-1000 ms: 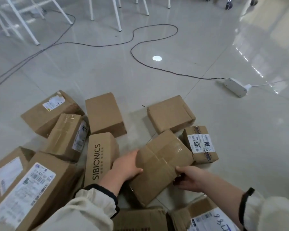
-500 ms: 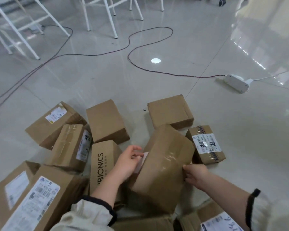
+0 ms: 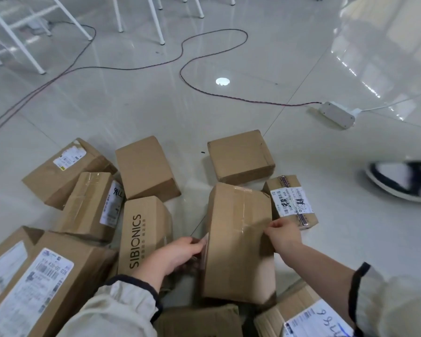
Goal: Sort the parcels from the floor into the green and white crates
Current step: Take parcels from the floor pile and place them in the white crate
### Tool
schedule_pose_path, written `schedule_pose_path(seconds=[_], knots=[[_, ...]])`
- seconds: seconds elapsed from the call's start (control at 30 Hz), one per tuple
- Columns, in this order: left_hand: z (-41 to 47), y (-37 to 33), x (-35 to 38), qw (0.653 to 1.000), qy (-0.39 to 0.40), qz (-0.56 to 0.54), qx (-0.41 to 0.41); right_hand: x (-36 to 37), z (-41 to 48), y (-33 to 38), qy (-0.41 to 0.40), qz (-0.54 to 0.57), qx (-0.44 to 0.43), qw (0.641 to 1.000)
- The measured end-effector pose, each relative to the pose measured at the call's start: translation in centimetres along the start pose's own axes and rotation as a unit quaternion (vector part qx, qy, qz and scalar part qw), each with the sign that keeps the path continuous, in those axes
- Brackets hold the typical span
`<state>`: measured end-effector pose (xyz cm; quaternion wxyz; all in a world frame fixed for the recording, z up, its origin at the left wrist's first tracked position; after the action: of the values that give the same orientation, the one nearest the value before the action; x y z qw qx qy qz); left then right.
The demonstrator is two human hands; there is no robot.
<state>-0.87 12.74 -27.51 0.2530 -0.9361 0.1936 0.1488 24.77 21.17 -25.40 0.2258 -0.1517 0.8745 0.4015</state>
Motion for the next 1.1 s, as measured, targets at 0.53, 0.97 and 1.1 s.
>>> schedule_pose_path(seconds=[0.53, 0.97, 1.1], knots=[[-0.6, -1.9, 1.5, 0.986, 0.047, -0.156, 0.022, 1.9, -2.5, 0.2, 0.377, 0.064, 0.042, 0.923], [-0.4, -2.1, 1.9, 0.987, 0.038, -0.153, 0.011, 0.6, -1.3, 0.7, 0.323, 0.119, 0.026, 0.939], [-0.1, -1.3, 0.3, 0.996, -0.029, -0.08, 0.021, -0.6, 0.1, 0.1, 0.164, 0.005, -0.009, 0.986]])
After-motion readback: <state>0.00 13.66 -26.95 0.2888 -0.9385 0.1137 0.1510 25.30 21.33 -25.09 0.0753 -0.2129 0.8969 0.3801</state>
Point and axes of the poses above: each hand's wrist, its own z-axis towards the middle knuckle, its own x-axis out of the palm, y = z × x, the point moved 6 cm from there along z, towards the middle knuckle, and after that the axes turned 4 degrees about -y, right-handed, at the moved point
